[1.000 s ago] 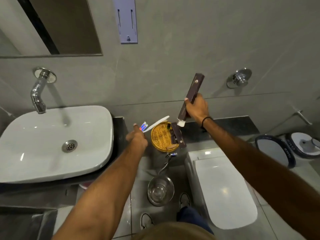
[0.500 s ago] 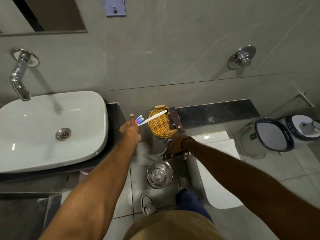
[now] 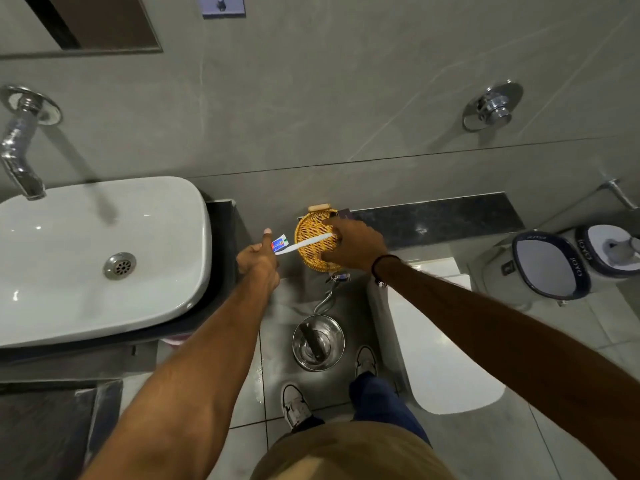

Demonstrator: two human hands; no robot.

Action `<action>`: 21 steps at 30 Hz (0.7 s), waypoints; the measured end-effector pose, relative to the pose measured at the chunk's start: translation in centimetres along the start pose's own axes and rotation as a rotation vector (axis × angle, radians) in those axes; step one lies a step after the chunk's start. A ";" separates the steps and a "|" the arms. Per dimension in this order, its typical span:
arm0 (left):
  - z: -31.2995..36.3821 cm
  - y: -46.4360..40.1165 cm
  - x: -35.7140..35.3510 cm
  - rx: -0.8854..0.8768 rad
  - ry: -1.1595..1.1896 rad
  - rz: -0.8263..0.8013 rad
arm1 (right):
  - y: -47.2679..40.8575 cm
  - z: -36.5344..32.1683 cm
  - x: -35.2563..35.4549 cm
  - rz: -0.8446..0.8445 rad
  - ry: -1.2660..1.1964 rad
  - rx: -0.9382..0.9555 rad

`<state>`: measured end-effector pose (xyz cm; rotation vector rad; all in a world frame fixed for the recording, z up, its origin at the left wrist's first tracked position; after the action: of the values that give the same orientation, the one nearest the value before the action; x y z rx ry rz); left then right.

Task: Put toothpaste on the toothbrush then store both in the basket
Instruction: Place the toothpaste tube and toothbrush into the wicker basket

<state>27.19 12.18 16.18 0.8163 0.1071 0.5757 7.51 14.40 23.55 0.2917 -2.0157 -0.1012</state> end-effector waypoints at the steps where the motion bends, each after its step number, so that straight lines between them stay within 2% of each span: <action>1: -0.1 0.1 -0.6 0.000 -0.021 -0.014 | -0.1 -0.2 -0.1 -0.004 0.043 0.040; 7: -0.6 0.3 -4.1 0.001 -0.101 -0.081 | -1.2 -0.1 -1.0 -0.012 0.255 0.176; 12: -1.0 -0.3 -7.1 0.097 -0.068 -0.166 | -3.3 2.2 -0.6 0.000 0.367 0.323; 17: -1.2 -2.2 -10.0 0.182 -0.087 -0.211 | -6.8 5.2 -0.4 -0.085 0.461 0.353; 21: -1.7 -4.4 -11.9 0.280 -0.063 -0.308 | -9.5 7.1 -0.7 -0.144 0.500 0.352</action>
<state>18.55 4.69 10.36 1.0650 0.2546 0.2454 2.98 5.00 17.88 0.6207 -1.5057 0.2215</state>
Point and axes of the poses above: each hand's wrist, its own y-axis away from the middle knuckle, its own x-axis out of the back of the hand, z = x × y, the point moved 2 cm from there along -y, towards the middle knuckle, and after that the axes turned 5 degrees about x, right-handed, at the moved point
